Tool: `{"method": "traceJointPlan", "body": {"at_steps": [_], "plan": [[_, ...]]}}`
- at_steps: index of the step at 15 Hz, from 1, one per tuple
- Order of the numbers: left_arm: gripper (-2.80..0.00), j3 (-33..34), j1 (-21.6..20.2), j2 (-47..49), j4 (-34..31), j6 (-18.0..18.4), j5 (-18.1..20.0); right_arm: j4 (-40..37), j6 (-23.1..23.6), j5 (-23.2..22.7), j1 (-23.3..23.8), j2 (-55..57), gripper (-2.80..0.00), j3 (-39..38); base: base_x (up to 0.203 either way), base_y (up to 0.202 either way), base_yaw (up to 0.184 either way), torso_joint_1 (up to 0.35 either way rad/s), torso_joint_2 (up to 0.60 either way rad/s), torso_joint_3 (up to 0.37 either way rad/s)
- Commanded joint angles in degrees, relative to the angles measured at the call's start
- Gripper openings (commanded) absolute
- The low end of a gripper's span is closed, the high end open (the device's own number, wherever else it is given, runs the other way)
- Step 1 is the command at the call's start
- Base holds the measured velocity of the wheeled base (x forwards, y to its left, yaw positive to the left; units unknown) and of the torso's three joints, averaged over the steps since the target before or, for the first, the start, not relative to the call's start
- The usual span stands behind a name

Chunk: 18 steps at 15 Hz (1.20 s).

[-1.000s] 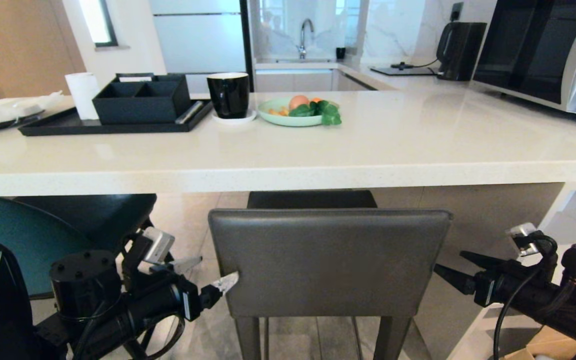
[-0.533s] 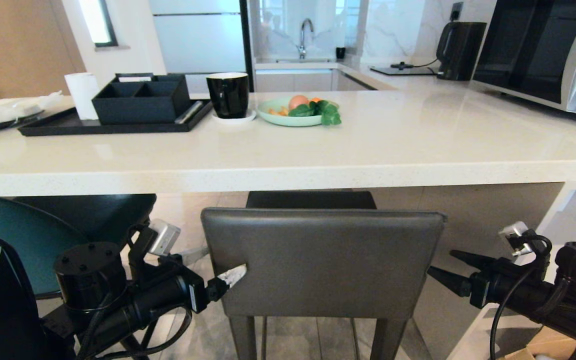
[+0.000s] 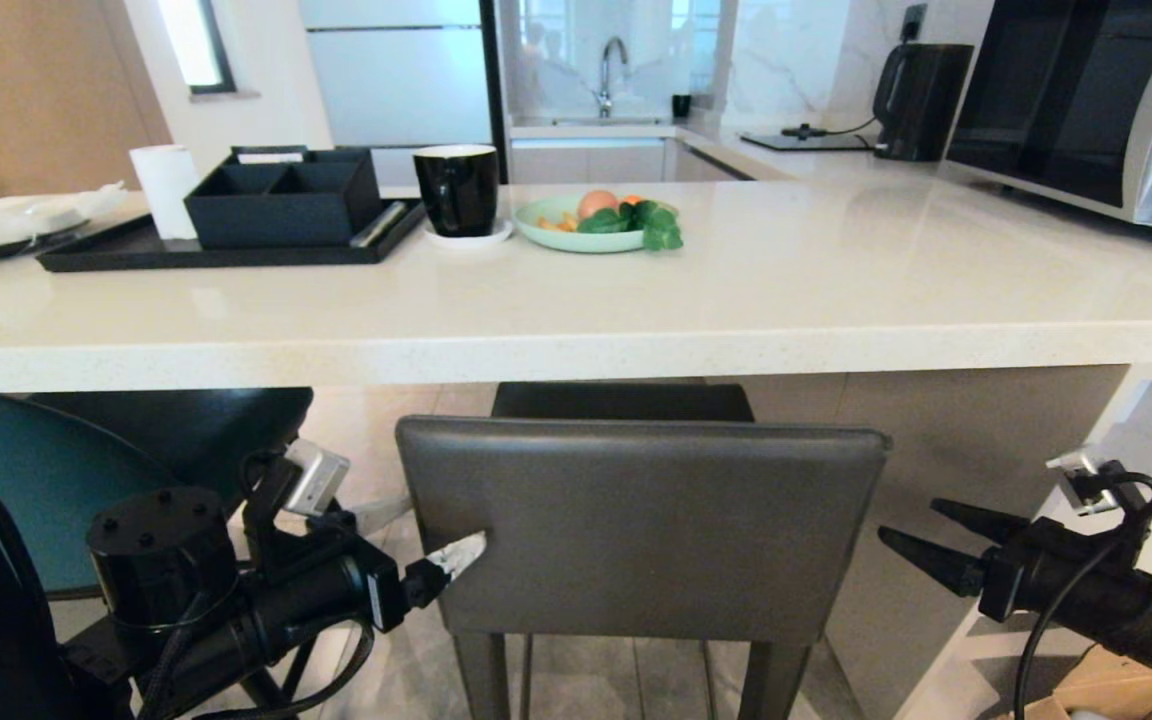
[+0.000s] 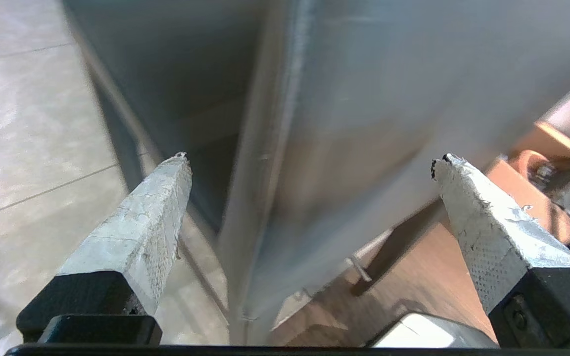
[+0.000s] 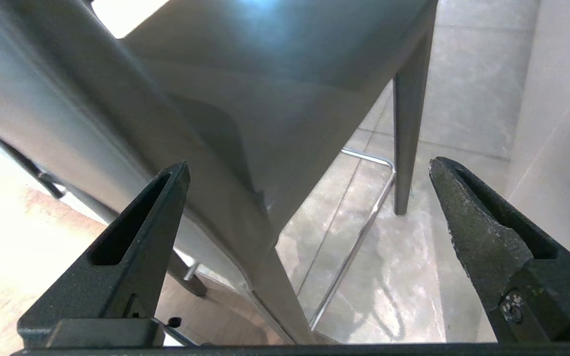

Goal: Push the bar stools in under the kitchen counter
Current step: Pull the gray chair out from under the dining table

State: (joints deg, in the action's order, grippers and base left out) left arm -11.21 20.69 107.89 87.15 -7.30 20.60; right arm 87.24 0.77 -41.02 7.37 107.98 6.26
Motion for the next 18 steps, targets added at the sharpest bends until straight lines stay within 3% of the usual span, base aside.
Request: {"method": "traceJointPlan", "body": {"at_steps": [1, 4, 10, 18], "plan": [[0.00, -0.48, -0.21, -0.57, 0.51, -0.17, 0.59, 0.43, 0.10, -2.81, 0.37, -3.09, 0.00, -1.01, 0.000, 0.000, 0.000, 0.000, 0.00, 0.000], [0.00, -1.48, 0.05, -0.48, 0.51, -0.19, 2.51, 0.43, 0.11, -9.54, -1.06, -2.76, 0.00, -1.48, 0.000, 0.000, 0.000, 0.000, 0.00, 0.000], [0.00, -2.36, 1.37, 0.25, 0.51, -0.26, 2.99, 0.43, 0.20, -10.13, -7.95, 1.96, 0.00, 1.99, 0.000, 0.000, 0.000, 0.000, 0.00, 0.000], [0.00, -3.56, 1.11, 2.33, 0.51, 0.10, 3.38, 0.43, -0.49, -9.99, -11.32, 7.24, 0.00, 9.72, 0.000, 0.000, 0.000, 0.000, 0.00, 0.000]]}}
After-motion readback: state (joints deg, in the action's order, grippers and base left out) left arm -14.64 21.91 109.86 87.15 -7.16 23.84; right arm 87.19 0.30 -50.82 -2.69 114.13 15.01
